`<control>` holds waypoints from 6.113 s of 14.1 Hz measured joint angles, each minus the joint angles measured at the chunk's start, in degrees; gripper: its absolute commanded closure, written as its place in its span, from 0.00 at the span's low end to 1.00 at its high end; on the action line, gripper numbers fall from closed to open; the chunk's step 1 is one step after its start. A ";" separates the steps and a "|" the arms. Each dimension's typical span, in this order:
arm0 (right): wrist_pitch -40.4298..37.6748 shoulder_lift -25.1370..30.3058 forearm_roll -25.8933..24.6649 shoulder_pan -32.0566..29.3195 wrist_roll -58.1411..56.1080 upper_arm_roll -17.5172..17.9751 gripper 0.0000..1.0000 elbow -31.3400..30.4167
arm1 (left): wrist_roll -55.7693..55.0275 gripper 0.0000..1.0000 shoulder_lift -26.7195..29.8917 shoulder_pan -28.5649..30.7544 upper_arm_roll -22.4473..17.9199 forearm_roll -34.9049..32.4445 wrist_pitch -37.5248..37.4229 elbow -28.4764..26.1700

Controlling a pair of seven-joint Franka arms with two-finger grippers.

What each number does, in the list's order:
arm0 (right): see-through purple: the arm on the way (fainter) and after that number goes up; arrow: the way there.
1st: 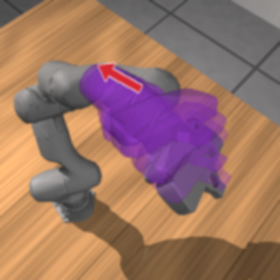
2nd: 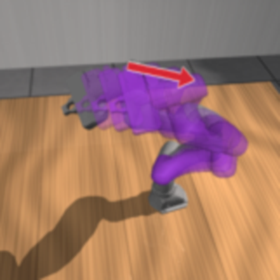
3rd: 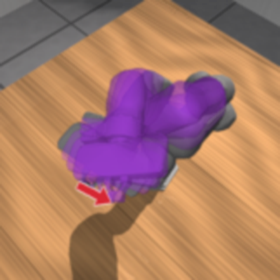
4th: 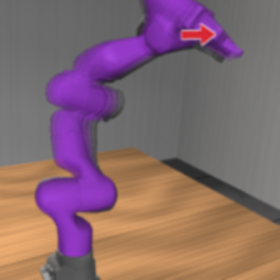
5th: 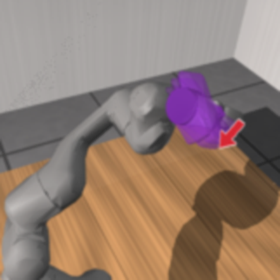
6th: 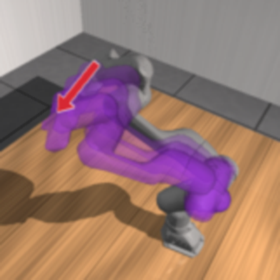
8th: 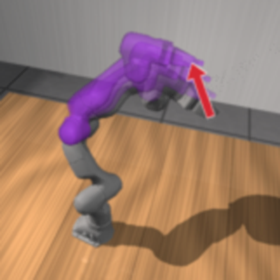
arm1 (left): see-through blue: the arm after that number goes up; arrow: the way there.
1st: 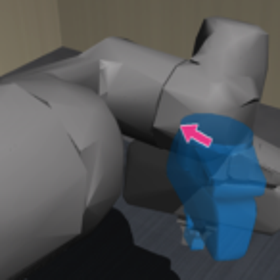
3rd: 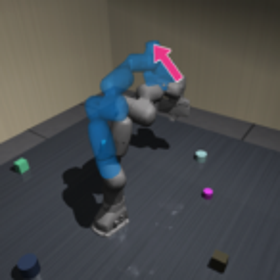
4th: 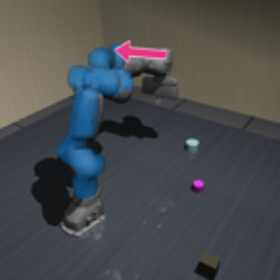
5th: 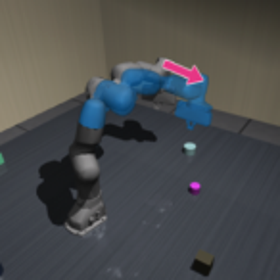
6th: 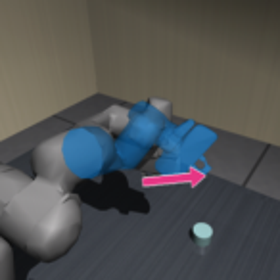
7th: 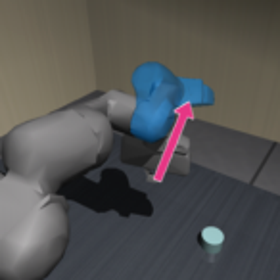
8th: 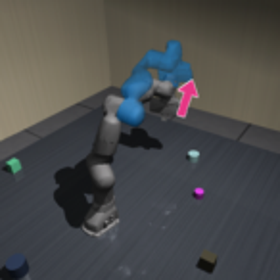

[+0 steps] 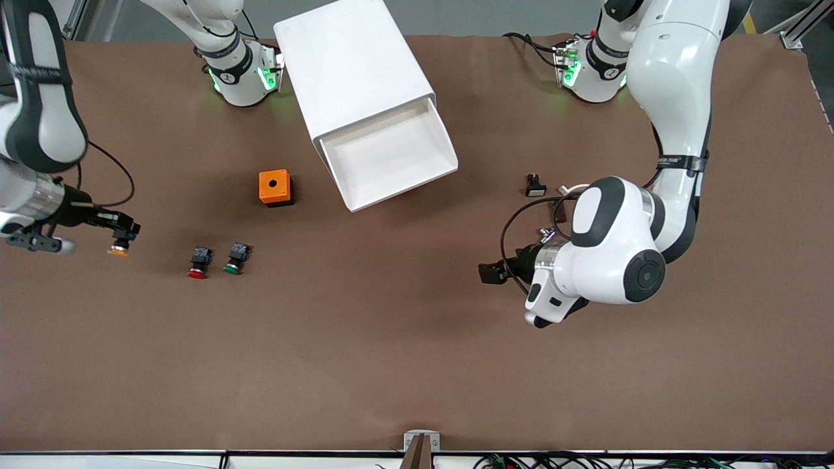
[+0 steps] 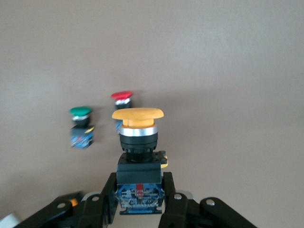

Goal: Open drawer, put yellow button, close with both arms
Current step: 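Grasp the yellow button with the right gripper while the left gripper releases, then carry the yellow button with the right gripper over the open drawer, then lower the yellow button into the drawer and open the right gripper, then withdraw the right gripper while the left gripper reaches the drawer front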

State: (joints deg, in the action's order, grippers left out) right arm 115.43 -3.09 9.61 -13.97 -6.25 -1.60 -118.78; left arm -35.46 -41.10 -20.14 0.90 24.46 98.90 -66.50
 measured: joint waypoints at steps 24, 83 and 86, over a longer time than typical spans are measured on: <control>-3.44 2.72 -2.22 55.89 101.73 2.41 1.00 8.59 | 2.83 0.00 6.79 -0.56 0.32 -20.03 6.16 -2.04; -39.41 -6.08 -7.66 4.25 -3.33 -0.34 0.00 42.01 | -29.90 0.00 6.34 -16.92 6.90 -23.23 6.75 -8.98; -42.33 -6.11 -7.65 4.31 1.11 0.52 0.00 43.73 | -29.84 0.00 6.33 -17.21 7.74 -22.86 6.75 -8.98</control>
State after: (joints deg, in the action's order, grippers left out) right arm 73.10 -9.21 1.96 -9.67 -5.13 -1.08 -75.05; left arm -65.30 -34.77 -37.35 8.64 1.61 105.65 -75.48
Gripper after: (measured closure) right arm 0.000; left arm 0.000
